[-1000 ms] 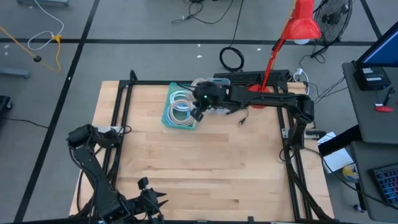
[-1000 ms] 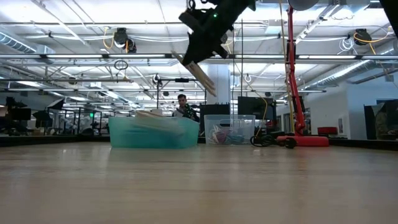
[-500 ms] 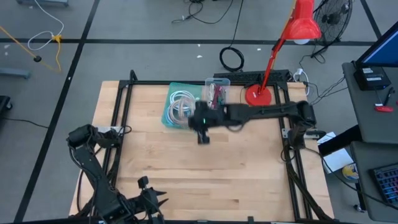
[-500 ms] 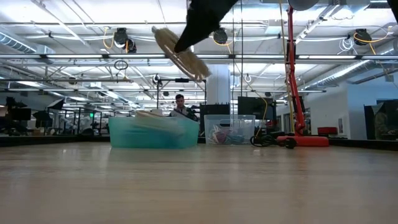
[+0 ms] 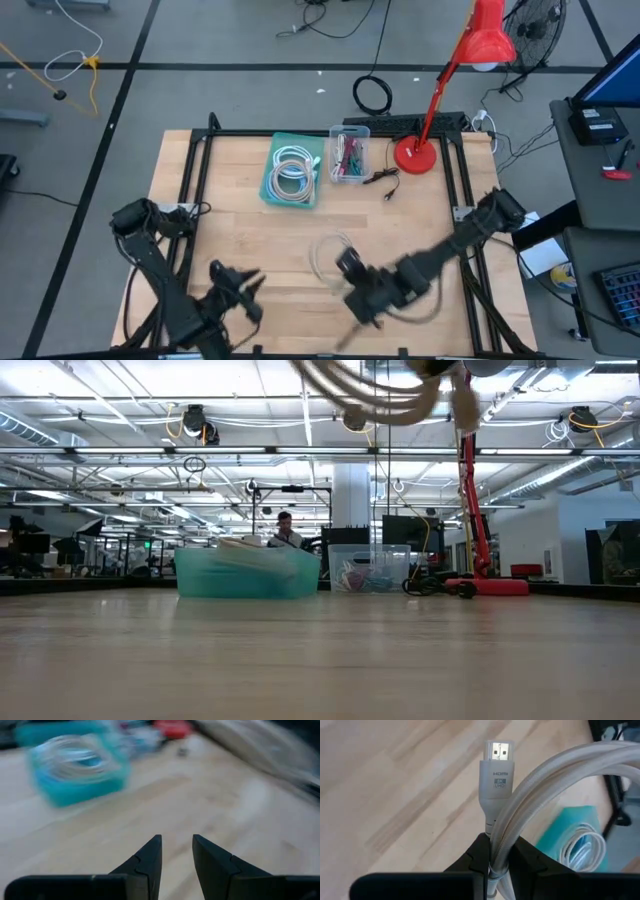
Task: Pick and place items into bin
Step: Put the light brown HDMI cable into the green bin
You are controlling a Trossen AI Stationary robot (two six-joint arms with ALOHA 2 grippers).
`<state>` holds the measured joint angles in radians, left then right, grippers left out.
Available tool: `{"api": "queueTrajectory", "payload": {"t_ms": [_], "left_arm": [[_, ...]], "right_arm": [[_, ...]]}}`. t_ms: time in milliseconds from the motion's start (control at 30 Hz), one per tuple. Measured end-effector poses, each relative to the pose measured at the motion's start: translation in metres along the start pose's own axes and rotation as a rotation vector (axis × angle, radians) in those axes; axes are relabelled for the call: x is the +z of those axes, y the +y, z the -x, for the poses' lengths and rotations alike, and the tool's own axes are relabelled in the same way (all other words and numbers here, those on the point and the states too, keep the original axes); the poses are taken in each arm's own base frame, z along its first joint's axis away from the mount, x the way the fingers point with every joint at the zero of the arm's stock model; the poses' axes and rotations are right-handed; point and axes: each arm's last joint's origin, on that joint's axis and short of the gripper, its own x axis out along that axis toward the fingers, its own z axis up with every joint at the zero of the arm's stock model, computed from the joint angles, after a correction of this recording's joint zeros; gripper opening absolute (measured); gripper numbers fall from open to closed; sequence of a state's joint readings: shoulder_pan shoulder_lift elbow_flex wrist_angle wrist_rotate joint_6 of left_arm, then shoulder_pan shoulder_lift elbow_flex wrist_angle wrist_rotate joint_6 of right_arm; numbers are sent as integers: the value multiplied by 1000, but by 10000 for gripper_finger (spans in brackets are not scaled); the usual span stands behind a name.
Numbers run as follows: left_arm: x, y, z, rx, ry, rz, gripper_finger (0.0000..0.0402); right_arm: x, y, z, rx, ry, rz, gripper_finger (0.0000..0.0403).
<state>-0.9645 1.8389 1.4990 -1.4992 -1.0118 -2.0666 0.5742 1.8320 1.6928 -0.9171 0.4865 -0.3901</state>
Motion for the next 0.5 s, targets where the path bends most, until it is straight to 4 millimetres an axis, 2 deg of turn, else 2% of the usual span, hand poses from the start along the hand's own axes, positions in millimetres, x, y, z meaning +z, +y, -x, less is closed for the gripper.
{"api": "queueTrajectory", "payload": {"t_ms": [67,133,267,500], "left_arm": [[10,6,-10,111,45,87,113],[26,9,-20,152,112,92,113],[64,8,-36,88,187,62,113],[139,16,-65,-118,359,120,113]], "right_arm": [[2,19,6,-48,25,46,35],[3,36,9,-106,47,76,34],[0,64,14,-147,78,105,35],[-16,97,7,-152,133,61,34]]}}
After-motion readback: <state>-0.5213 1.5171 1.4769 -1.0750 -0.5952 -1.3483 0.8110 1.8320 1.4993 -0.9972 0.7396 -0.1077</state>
